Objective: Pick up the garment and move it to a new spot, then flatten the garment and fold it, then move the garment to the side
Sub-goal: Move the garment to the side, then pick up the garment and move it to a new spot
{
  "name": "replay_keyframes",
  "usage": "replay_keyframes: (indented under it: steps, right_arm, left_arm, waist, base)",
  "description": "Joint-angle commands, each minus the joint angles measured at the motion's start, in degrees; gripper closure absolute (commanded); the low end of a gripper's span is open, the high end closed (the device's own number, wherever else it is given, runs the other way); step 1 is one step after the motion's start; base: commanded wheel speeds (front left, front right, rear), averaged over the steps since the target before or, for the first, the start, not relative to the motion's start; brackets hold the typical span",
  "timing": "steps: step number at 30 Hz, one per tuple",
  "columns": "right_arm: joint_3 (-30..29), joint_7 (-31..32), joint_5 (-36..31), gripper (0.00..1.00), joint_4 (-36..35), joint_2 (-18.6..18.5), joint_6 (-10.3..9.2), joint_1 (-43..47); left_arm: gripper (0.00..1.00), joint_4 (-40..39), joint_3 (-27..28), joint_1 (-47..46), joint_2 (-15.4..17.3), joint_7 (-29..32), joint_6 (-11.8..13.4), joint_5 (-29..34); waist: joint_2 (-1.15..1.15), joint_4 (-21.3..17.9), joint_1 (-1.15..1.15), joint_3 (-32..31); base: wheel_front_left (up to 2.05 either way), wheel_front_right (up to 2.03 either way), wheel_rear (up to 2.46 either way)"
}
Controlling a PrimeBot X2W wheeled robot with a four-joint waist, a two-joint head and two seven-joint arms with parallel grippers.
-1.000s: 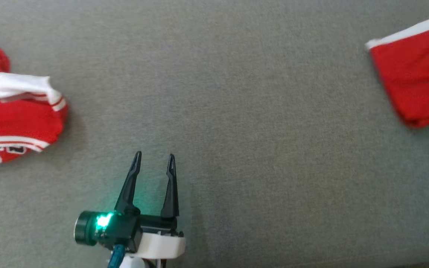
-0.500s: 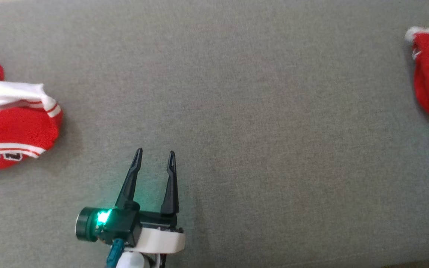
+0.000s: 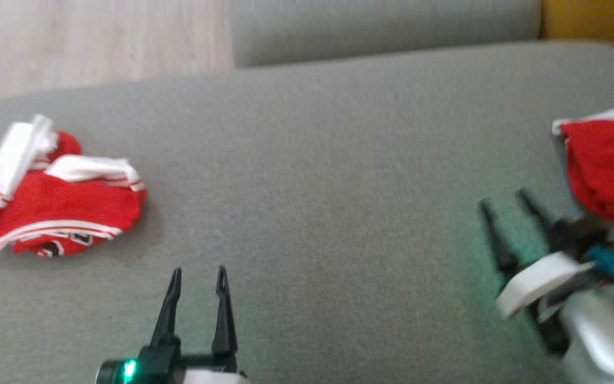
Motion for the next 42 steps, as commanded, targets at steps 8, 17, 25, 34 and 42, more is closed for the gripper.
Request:
replay_keyframes:
  steps: [8, 17, 25, 34, 42]
  right_arm:
    - [-2.05, -0.63, -0.6, 0.0, -13.02, 5.43, 0.37, 10.89]
    - [-9.87, -0.63, -5.3, 0.0, -19.86, 11.15, 0.37, 23.75]
    - [-11.39, -0.63, -7.73, 0.0, -20.22, 12.44, 0.37, 26.46]
    - [-11.45, -0.63, -8.56, 0.0, -20.57, 12.56, 0.37, 25.84]
    - [-10.87, -0.63, -8.55, 0.0, -20.02, 12.43, 0.37, 26.04]
  left_arm:
    - [0.0, -4.61, 5.22, 2.96, -0.13, -0.28, 0.9, -0.17]
    - [0.0, -6.38, 7.71, 7.05, -0.13, -0.28, -1.71, 2.12]
    - [0.0, -4.59, 8.23, 8.98, -0.13, -0.28, -3.19, 1.88]
    - [0.0, -2.82, 8.03, 9.32, -0.13, -0.28, -3.62, 1.04]
    - [0.0, -2.6, 7.65, 9.3, -0.13, -0.28, -3.7, 1.29]
  waist:
    - [0.0, 3.15, 0.01, -8.95]
    - [0.0, 2.33, 0.01, -11.88]
    - [0.0, 1.38, 0.01, -12.51]
    - [0.0, 0.61, 0.01, -13.13]
    - [0.0, 0.16, 0.01, -13.51]
  base:
    - [0.0, 0.0, 0.0]
    - [0.0, 0.0, 0.0]
    - [0.0, 0.0, 0.0]
    - [0.0, 0.0, 0.0]
    - [0.0, 0.0, 0.0]
